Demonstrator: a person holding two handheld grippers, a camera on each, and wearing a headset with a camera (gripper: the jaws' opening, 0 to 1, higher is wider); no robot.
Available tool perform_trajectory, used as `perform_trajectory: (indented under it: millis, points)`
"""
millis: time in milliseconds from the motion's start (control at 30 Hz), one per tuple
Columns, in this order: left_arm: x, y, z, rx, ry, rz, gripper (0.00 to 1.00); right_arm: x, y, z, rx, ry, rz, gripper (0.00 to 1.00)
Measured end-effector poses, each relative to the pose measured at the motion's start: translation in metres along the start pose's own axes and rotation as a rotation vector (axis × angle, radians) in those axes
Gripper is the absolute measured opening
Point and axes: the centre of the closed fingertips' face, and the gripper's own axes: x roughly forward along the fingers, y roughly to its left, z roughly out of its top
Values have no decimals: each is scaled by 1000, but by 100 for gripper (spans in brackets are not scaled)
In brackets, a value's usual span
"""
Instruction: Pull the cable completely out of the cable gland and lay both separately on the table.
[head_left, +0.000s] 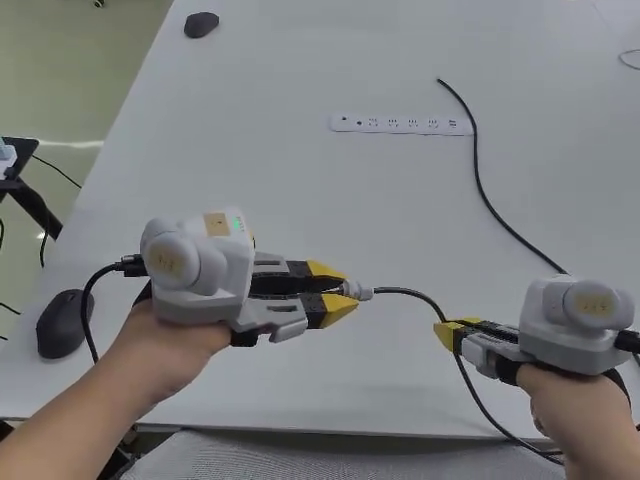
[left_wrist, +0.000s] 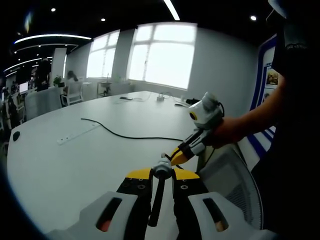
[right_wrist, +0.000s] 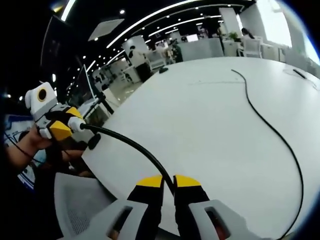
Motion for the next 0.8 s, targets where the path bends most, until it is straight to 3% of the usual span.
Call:
perform_trajectory:
  millis: [167, 367, 433, 533, 800]
  points:
    - [0, 0, 0, -11, -3, 5, 15, -1, 3, -2, -89, 5, 8, 3]
    - [-2, 2, -1, -19, 0, 20, 15, -1, 7, -1, -118, 14, 27, 7]
    - [-2, 3, -3, -29, 4, 26, 15, -4, 8, 4, -269, 18, 10, 12]
    - [-2, 3, -4, -28, 8, 28, 15, -11, 30, 19, -506, -18, 36, 22]
    - [2, 2, -6, -34, 13, 23, 15, -13, 83, 45, -774, -73, 139, 25]
